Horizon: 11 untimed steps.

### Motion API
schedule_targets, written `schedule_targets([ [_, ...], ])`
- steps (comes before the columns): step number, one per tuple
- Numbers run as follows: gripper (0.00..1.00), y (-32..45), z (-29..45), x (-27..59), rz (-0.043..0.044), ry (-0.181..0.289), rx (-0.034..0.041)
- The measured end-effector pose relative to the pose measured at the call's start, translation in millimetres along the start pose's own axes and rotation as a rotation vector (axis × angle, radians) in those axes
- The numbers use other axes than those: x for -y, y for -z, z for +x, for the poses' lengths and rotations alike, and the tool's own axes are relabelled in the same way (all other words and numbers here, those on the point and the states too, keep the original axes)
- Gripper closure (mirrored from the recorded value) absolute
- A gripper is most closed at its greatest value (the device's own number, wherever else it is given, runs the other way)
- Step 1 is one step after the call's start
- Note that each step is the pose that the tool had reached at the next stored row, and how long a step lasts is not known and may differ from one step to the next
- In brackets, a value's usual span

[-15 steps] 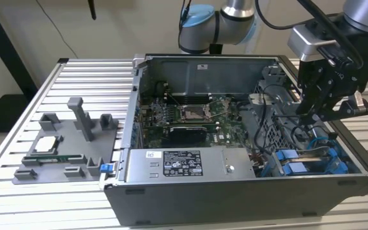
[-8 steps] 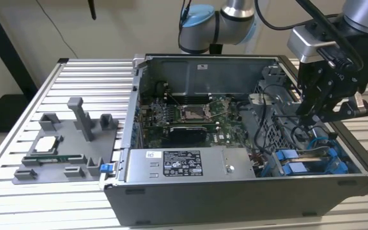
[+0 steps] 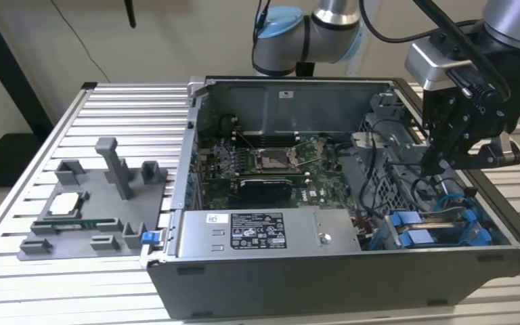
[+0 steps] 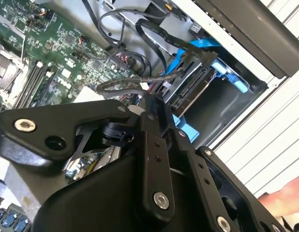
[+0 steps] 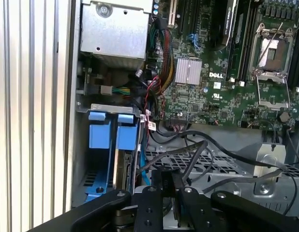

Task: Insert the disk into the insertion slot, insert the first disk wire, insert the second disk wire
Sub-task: 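Insert the first disk wire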

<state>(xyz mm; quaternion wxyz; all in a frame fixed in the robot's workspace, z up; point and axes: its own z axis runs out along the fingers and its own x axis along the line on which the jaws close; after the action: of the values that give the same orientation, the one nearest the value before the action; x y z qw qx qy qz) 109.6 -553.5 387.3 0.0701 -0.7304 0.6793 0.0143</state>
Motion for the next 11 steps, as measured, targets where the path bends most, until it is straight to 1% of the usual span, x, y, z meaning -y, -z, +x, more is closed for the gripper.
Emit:
schedule_targets([
  [11,1.00,-0.4,0.9,1.6,0.0002,-0.002,-0.0021],
])
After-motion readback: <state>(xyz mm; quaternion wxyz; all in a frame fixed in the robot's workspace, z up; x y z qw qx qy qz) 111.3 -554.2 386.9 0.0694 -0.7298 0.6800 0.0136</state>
